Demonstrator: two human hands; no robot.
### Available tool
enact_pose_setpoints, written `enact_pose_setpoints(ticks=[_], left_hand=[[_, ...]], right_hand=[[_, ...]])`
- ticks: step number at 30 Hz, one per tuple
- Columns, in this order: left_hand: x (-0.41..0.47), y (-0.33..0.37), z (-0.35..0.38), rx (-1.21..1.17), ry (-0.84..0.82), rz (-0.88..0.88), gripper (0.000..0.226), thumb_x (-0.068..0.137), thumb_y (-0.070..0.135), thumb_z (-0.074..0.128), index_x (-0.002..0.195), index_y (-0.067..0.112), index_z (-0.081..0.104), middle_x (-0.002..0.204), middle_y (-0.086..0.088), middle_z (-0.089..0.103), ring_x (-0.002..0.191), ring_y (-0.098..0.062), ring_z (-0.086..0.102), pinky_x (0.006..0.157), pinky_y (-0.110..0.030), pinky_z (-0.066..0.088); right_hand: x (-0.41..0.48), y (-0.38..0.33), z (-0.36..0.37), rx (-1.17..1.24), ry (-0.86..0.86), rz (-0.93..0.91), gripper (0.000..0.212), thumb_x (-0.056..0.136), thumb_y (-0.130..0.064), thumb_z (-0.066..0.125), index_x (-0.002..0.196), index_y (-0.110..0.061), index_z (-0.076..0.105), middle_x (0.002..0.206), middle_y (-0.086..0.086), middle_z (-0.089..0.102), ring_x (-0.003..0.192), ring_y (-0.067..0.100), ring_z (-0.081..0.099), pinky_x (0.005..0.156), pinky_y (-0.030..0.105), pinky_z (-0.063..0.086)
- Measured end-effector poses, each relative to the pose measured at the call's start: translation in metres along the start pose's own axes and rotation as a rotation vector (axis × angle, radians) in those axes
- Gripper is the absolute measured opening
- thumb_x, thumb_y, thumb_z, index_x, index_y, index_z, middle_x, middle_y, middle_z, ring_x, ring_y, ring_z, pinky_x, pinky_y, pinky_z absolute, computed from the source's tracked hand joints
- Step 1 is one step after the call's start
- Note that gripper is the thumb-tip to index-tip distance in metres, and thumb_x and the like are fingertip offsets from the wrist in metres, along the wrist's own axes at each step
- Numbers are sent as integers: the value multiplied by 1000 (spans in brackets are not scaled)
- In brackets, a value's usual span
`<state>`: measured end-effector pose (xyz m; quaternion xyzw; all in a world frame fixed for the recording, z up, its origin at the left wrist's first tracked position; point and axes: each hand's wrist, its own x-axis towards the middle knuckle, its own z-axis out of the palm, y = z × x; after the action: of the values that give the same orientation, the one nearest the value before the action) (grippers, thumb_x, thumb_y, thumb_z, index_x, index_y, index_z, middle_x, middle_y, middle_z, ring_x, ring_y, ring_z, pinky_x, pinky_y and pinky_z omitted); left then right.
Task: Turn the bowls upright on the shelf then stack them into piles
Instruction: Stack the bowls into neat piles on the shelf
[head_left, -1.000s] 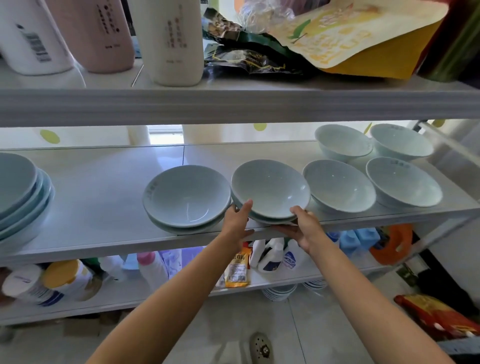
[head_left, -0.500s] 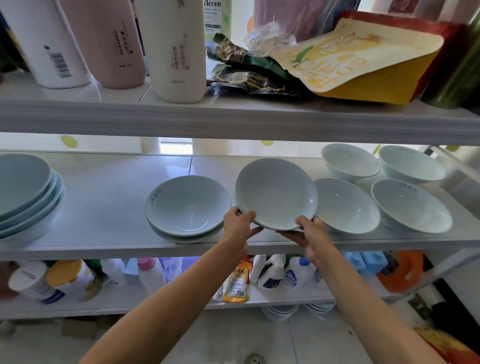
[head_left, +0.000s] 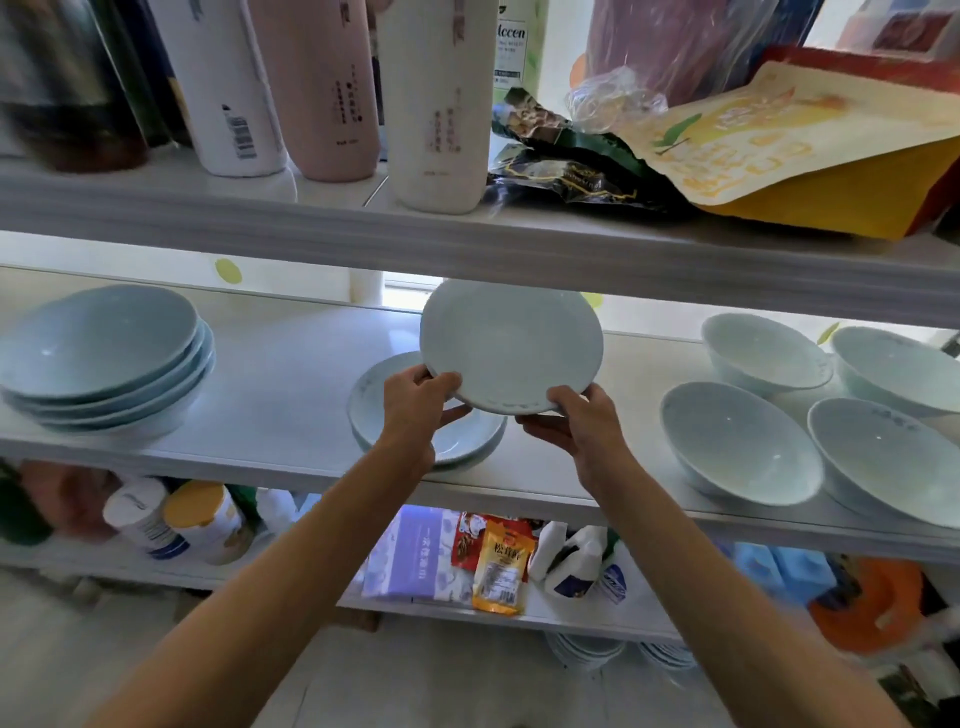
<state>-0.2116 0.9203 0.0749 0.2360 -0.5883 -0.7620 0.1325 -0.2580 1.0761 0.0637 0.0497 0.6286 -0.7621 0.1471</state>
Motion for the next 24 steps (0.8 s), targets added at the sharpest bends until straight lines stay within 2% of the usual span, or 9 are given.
enact_pose_setpoints(ticks=[6, 8, 9, 12, 16, 18, 20, 22, 24], left_hand=[[2, -3, -55, -20, 138, -65, 16, 87, -5, 53, 102, -3, 58, 104, -19, 61, 93, -33, 61, 64, -27, 59], [3, -8, -67, -13, 180, -90, 16, 86, -6, 54, 101, -7, 59, 99, -19, 60, 88, -33, 61, 62, -26, 58], [3, -10, -72, 7, 192, -93, 16, 86, -5, 55, 101, -7, 60, 98, -19, 61, 88, -33, 61, 63, -27, 59], [8, -12, -78, 95, 182, -83, 23, 86, -1, 58, 108, -10, 60, 101, -18, 62, 93, -33, 62, 73, -31, 59], [17, -11, -77, 254, 137, -71, 31, 87, 7, 62, 112, -11, 59, 98, -17, 62, 86, -29, 63, 83, -34, 56], [26, -11, -82, 433, 113, -49, 32, 86, 17, 65, 105, -9, 61, 92, -18, 66, 80, -28, 67, 83, -38, 57], [30, -6, -91, 799, 136, 51, 38, 88, 35, 60, 94, -2, 66, 86, -15, 71, 77, -29, 70, 81, -41, 58], [32, -1, -99, 1165, 300, 251, 47, 93, 45, 47, 89, 3, 67, 85, -13, 71, 80, -31, 69, 79, -39, 56], [35, 5, -98, 1332, 448, 441, 48, 97, 44, 38, 105, 4, 65, 100, -15, 68, 94, -32, 65, 80, -38, 52]], right_hand=[[2, 25, 47, -26, -62, 103, 30, 91, -6, 51, 120, 0, 45, 102, 19, 60, 66, 28, 67, 62, 29, 59], [2, 37, 56, -56, -66, 130, 29, 91, -6, 52, 118, 2, 48, 106, 21, 61, 76, 30, 67, 65, 32, 60], [4, 43, 59, -82, -49, 137, 31, 91, -7, 54, 120, 3, 49, 110, 22, 61, 85, 32, 67, 71, 36, 61], [9, 53, 63, -139, 14, 130, 36, 89, -10, 56, 123, 3, 51, 114, 23, 62, 100, 35, 65, 84, 43, 58], [14, 53, 60, -200, 54, 102, 32, 88, -13, 60, 115, 4, 55, 105, 21, 65, 95, 35, 67, 83, 43, 58], [14, 50, 55, -374, 76, 27, 32, 87, -21, 63, 106, 5, 60, 99, 18, 68, 88, 32, 69, 81, 42, 59], [12, 45, 47, -509, 76, -69, 35, 89, -29, 62, 98, 5, 64, 90, 16, 71, 77, 27, 71, 74, 36, 60], [13, 35, 33, -579, 84, -166, 39, 94, -32, 54, 90, 4, 67, 79, 16, 72, 65, 24, 70, 70, 34, 60], [18, 25, 11, -689, 166, -266, 42, 97, -33, 46, 84, 0, 68, 73, 14, 70, 60, 22, 67, 73, 36, 58]])
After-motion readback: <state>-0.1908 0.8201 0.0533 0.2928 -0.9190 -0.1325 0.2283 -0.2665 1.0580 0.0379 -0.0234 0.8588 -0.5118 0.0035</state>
